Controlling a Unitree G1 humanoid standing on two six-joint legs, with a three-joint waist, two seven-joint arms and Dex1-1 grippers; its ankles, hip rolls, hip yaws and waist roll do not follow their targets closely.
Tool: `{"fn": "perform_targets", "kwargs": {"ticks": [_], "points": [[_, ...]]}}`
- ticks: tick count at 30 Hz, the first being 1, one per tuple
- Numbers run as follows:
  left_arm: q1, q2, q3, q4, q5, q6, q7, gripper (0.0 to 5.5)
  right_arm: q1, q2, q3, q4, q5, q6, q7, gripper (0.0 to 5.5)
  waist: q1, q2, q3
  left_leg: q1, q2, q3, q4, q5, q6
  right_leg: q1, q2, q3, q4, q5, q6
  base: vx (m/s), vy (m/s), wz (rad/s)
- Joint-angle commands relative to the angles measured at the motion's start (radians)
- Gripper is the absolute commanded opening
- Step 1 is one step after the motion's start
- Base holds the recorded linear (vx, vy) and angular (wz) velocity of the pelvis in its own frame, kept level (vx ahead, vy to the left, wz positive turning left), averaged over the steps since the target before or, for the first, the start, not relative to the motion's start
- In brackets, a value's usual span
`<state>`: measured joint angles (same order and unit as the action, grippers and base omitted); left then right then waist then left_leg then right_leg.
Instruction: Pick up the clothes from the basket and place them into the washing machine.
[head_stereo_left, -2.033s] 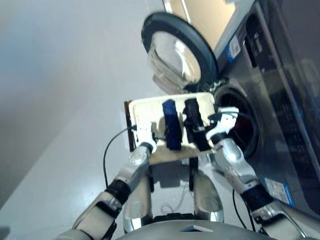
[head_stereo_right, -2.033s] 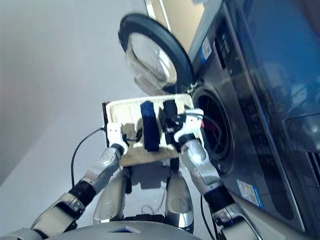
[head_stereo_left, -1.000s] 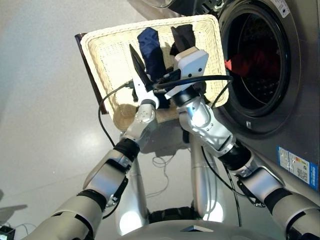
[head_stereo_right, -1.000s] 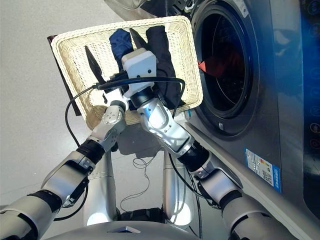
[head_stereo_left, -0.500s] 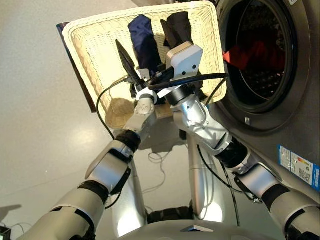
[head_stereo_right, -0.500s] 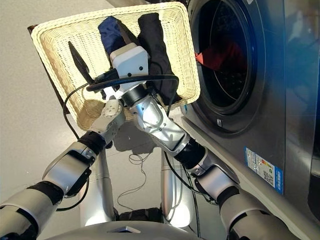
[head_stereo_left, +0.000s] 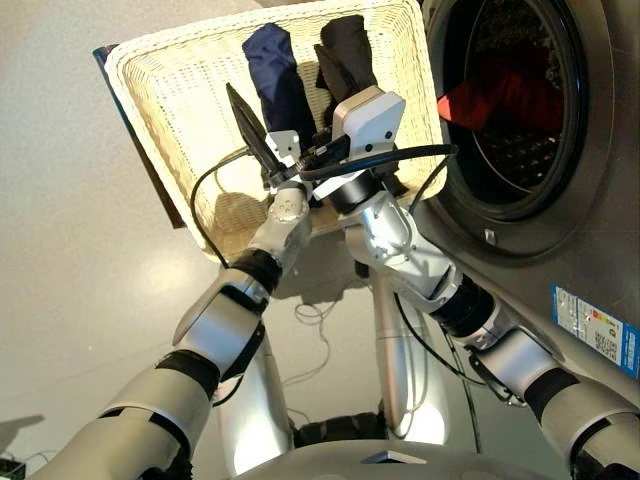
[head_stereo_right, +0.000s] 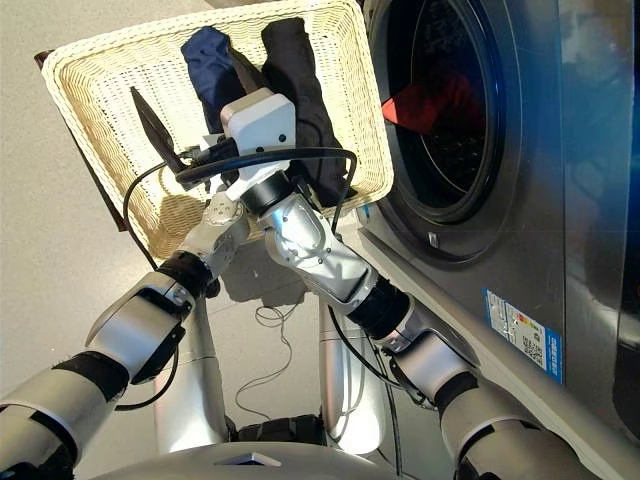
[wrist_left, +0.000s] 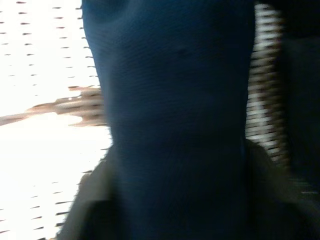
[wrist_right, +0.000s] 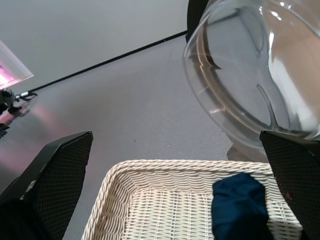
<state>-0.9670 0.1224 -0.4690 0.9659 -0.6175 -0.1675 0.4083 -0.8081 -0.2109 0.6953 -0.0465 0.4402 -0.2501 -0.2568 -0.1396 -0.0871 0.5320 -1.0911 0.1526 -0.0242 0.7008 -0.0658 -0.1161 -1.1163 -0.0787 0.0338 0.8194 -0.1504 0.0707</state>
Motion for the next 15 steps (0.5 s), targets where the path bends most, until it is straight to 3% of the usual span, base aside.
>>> {"fn": "perform_targets", "kwargs": {"ticks": [1,7,11,12,15], "points": [[-0.054,-0.041,-0.022,0.076,0.022,-0.004,0.018,0.0,-0.034,0.018,-0.015,-0.133,0.018,-0.081,0.019,5.5,-0.01,-0.005,-0.012,0.01,-0.002,-0.011,0.064,-0.075,0.003,-0.025,-0.024,0.022,-0.015,0.019,0.044,0.0,0.0,0.0],[-0.048,-0.039,-0.01,0.07,0.029,-0.011,0.025,0.0,-0.005,-0.011,-0.041,-0.136,0.014,-0.092,0.004,5.5,-0.01,-0.007,-0.012,0.03,-0.002,-0.003,0.045,-0.069,0.002,-0.006,-0.023,0.028,-0.037,0.03,0.044,0.0,0.0,0.0],[-0.003,-0.024,-0.022,-0.031,0.111,-0.036,0.067,0.0,0.029,-0.052,-0.077,-0.135,-0.011,-0.1,-0.013,5.5,-0.003,0.001,-0.012,0.057,-0.009,0.006,0.009,-0.055,0.002,0.018,-0.028,0.03,-0.069,0.043,0.046,-0.022,0.005,-0.017],[0.005,-0.016,-0.029,-0.064,0.135,-0.04,0.076,0.0,0.03,-0.066,-0.094,-0.139,-0.021,-0.102,-0.018,5.5,-0.002,0.003,-0.012,0.045,-0.015,0.007,-0.019,-0.013,0.004,0.005,-0.029,0.034,-0.095,0.082,0.045,-0.079,0.005,-0.043],[0.084,0.026,-0.036,-0.206,0.212,-0.067,0.104,0.0,0.07,-0.104,-0.141,-0.141,-0.048,-0.106,-0.03,5.5,0.008,0.013,-0.012,0.078,-0.026,0.013,-0.058,-0.001,0.004,0.036,-0.038,0.03,-0.124,0.091,0.046,-0.026,-0.003,-0.007]]}}
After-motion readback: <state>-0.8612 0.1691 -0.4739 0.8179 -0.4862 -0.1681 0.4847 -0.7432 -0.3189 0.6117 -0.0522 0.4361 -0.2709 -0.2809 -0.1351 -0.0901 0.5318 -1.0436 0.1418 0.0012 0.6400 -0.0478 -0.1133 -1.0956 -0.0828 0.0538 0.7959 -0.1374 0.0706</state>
